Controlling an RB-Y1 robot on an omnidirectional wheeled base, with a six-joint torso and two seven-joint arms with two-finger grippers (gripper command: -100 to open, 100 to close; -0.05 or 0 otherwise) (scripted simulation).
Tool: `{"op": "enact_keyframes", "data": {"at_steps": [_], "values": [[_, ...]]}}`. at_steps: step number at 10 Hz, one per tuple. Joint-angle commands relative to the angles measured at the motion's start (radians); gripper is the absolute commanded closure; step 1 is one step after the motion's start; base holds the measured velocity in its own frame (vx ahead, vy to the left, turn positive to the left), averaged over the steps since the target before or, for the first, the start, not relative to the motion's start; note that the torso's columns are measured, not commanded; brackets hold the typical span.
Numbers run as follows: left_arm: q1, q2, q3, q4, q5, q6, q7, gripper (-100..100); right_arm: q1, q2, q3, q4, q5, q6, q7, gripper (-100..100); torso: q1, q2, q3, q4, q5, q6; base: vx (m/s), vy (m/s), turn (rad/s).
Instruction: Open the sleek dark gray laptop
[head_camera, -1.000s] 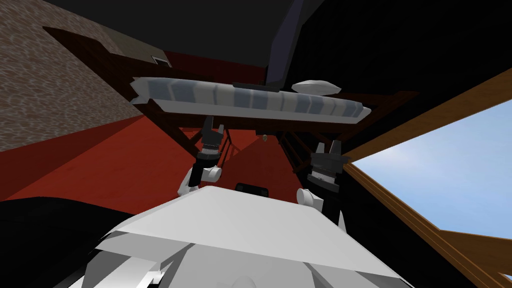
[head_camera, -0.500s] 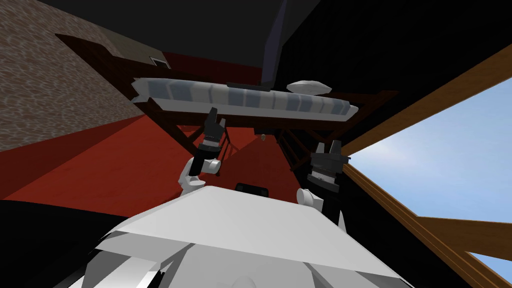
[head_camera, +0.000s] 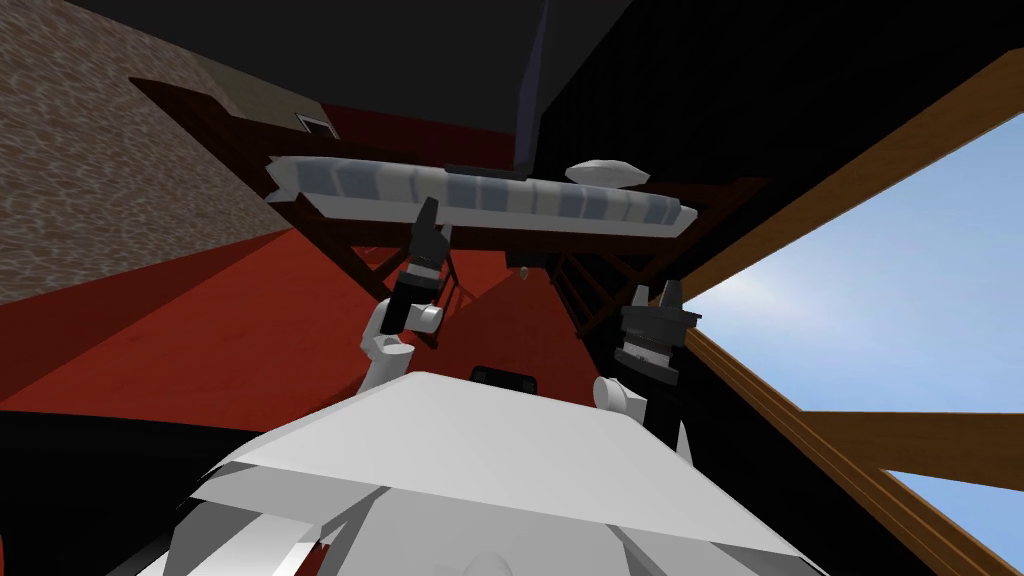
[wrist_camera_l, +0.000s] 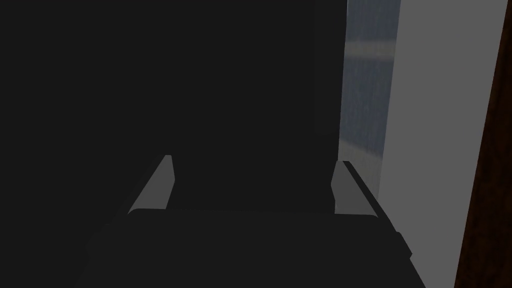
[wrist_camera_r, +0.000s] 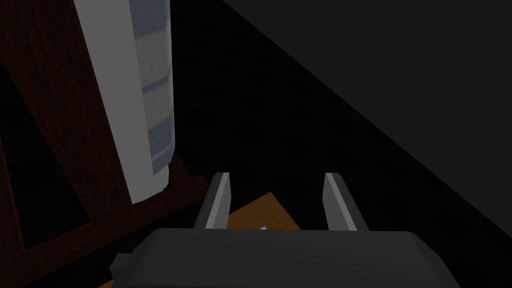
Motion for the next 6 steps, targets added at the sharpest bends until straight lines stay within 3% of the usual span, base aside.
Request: {"op": "enact_keyframes", "data": {"at_steps": [1,2,4,6], "values": [[-0.085,0.009,0.018,0.008,-0.017,0.064,0.0,-100,0.0,0.0,0.0,0.0,0.0,0.0,0.0,0,-0.003,0.0,0.0,0.0,0.0,0.0,-0.065,-0.092,-0.008],[-0.116,0.017,0.036,0.012,-0.032,0.099,0.001,-100,0.0,0.0,0.0,0.0,0.0,0.0,0.0,0,-0.003,-0.001,0.0,0.0,-0.001,0.0,-0.084,-0.103,-0.029],[-0.156,0.017,0.036,0.012,-0.032,0.12,0.001,-100,0.0,0.0,0.0,0.0,0.0,0.0,0.0,0,-0.001,0.0,0.0,0.0,0.0,0.0,-0.038,-0.061,-0.003],[-0.225,0.023,0.055,0.017,-0.047,0.179,0.003,-100,0.0,0.0,0.0,0.0,0.0,0.0,0.0,0,0.0,-0.001,-0.001,-0.001,0.0,0.0,-0.048,-0.074,-0.023]]}}
